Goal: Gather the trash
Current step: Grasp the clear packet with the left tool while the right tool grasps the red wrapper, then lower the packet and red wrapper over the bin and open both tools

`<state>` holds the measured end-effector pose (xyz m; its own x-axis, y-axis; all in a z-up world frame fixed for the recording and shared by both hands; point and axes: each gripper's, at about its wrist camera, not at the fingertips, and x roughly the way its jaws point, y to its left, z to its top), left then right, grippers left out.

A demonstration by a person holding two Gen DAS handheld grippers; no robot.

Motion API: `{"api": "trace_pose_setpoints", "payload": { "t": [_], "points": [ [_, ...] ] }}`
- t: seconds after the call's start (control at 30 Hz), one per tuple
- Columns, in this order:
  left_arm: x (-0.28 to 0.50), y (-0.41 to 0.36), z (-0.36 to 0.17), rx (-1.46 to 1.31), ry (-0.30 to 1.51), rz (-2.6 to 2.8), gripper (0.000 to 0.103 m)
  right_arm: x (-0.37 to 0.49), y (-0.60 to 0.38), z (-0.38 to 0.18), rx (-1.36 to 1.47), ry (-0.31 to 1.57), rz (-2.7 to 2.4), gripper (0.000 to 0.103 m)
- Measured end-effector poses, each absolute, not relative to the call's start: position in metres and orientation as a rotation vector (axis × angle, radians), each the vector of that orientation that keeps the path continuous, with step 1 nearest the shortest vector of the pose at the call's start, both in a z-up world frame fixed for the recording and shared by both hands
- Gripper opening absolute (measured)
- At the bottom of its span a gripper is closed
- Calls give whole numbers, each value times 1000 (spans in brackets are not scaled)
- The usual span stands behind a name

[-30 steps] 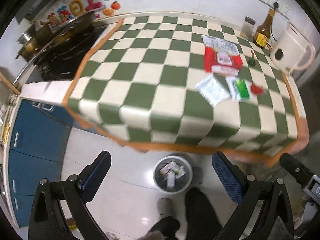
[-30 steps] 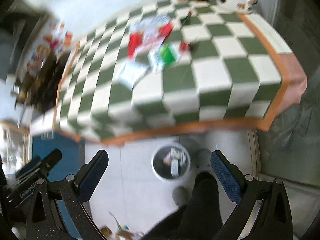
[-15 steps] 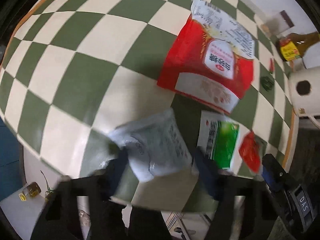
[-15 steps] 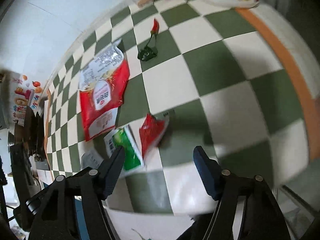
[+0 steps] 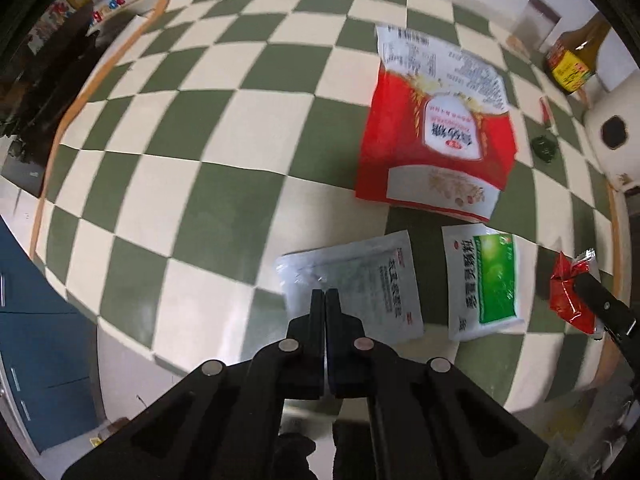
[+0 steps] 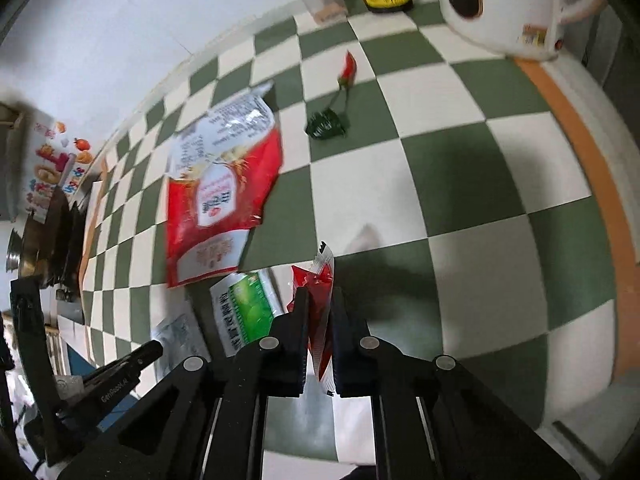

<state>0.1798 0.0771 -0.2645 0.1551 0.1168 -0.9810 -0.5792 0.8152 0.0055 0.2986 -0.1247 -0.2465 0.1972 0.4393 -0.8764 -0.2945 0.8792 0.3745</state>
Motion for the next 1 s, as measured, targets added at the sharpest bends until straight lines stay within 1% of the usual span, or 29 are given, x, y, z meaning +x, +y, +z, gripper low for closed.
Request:
{"api": "trace_pose_setpoints", "payload": {
  "t": [0.07,0.2,0.27,0.3,0.33,0.37,0.4,0.43,0.47,0.5,0.57,0.6,0.67,0.7,0.8,0.83,0.87,0.9,0.93,0.97,1.0],
  "points": [
    [163,73,-246,-404,1295,502,0,283,-130,-231,130,1240,528,9],
    [129,73,-227,-426,1254,441,0,243,-139,-206,128,1197,541,9],
    [130,87,-234,-506,1236,413,4,224,-144,-201,132,1184,530,9],
    [131,93,-243,-537,1242,390,8,215,-145,-201,131,1171,516,9],
    [137,96,-255,-564,1261,374,13,210,-146,-202,126,1160,499,9],
    [139,102,-272,-603,1290,366,30,206,-149,-205,130,1153,473,9],
    [143,107,-287,-641,1308,357,39,204,-152,-210,147,1157,449,9],
    [143,110,-300,-679,1327,350,39,205,-156,-216,157,1160,422,9],
    [141,110,-299,-693,1289,351,47,207,-159,-219,157,1162,407,9],
    [142,109,-297,-698,1254,333,65,212,-162,-224,152,1165,383,9],
    [152,108,-305,-702,1272,333,75,222,-168,-232,162,1173,349,9],
    [156,108,-307,-708,1265,342,77,227,-170,-236,171,1181,341,9],
    [166,106,-310,-696,1270,354,89,238,-173,-245,183,1199,331,9],
    [177,103,-313,-656,1279,378,90,242,-173,-248,182,1205,330,9],
    [202,86,-316,-496,1322,436,89,256,-172,-260,182,1230,326,9],
    [210,79,-318,-433,1334,459,85,259,-171,-264,179,1239,324,9],
    [216,70,-318,-369,1320,471,71,262,-170,-266,175,1245,322,9],
    [219,65,-316,-347,1298,463,47,265,-170,-270,171,1252,321,9],
    [221,62,-314,-332,1292,457,34,266,-170,-271,163,1252,321,9],
    [223,58,-314,-289,1299,478,14,267,-170,-272,157,1253,324,9],
    [224,57,-316,-277,1300,472,7,267,-170,-272,155,1253,327,9]
  ]
}}
